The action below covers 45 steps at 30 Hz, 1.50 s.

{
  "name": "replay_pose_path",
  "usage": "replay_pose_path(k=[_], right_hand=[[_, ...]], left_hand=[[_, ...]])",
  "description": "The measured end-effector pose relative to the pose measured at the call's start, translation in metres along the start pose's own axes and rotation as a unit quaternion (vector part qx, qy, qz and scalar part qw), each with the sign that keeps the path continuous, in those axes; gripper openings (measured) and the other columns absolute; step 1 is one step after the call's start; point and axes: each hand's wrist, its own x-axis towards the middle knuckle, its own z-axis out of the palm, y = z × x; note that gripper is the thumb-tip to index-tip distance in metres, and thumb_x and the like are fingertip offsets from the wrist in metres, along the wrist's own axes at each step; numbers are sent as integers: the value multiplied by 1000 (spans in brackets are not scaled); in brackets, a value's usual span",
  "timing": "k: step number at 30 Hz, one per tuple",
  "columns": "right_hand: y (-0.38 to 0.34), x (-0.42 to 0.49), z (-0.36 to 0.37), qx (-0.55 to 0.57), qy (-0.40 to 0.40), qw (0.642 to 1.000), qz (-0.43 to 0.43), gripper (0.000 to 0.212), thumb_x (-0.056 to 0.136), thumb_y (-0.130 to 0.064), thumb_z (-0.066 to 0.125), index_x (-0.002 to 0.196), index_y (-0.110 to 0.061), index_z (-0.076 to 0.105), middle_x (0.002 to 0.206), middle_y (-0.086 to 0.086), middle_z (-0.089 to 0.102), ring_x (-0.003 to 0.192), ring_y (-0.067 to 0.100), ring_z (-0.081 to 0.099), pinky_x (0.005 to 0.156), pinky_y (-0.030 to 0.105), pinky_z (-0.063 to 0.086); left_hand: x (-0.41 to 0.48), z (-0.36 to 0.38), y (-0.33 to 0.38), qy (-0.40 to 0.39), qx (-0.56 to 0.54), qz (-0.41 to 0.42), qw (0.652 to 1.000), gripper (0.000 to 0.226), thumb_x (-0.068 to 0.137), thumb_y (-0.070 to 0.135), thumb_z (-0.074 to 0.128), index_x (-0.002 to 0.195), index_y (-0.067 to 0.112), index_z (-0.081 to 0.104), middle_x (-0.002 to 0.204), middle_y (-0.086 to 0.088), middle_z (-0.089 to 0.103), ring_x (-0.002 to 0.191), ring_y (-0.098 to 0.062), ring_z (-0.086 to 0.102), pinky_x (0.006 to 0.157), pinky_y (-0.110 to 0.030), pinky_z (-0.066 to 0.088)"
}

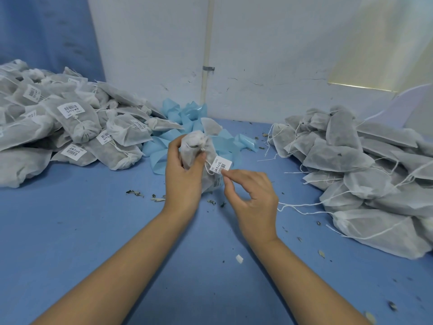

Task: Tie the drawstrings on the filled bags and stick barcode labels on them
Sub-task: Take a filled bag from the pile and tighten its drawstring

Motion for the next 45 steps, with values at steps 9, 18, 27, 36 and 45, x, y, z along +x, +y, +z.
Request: replay_pose_path(k=[9, 18, 27, 36, 45], right_hand=[[-1, -4, 1, -27, -107, 994, 28, 11, 79, -24, 70, 86, -20, 78, 83, -8, 71, 77, 17, 57, 74, 26, 44], [1, -1, -2, 56, -119, 980, 152, 17, 82, -40, 63, 96, -31, 69, 86, -16, 61, 85, 8, 53, 78, 22, 44], [6, 4, -1, 194, -158, 913, 323, 41, 75, -24, 81, 108, -31, 56, 112, -12, 58, 98, 1, 58, 77, 11, 46], [10, 9, -7, 353, -107, 808, 458, 45, 67, -26, 84, 101, -6, 63, 103, 19, 69, 91, 28, 66, 89, 46, 51], [13, 14, -8, 458, -93, 743, 480, 28, 72, -26, 71, 92, -6, 69, 88, 10, 73, 80, 19, 70, 68, 24, 56]], left_hand=[[-3, 0, -1, -19, -11, 13, 1000, 31, 90, 0, 58, 111, 21, 48, 102, 13, 59, 87, 10, 57, 78, -8, 44], [-1, -3, -2, -44, -25, -38, 998, 25, 91, 5, 58, 108, 22, 54, 101, 7, 62, 84, 7, 60, 72, -10, 47], [-2, -1, -2, -116, -34, -77, 990, 24, 88, 7, 64, 102, 26, 57, 99, 10, 66, 87, 2, 63, 74, -14, 51], [-3, -8, -5, -231, -63, -211, 948, 52, 68, 33, 74, 116, 17, 59, 96, -1, 75, 90, -16, 71, 76, -23, 55], [2, -13, -11, -237, -137, -288, 918, 24, 70, 19, 71, 91, 8, 73, 96, -9, 74, 84, -16, 72, 68, -21, 56]])
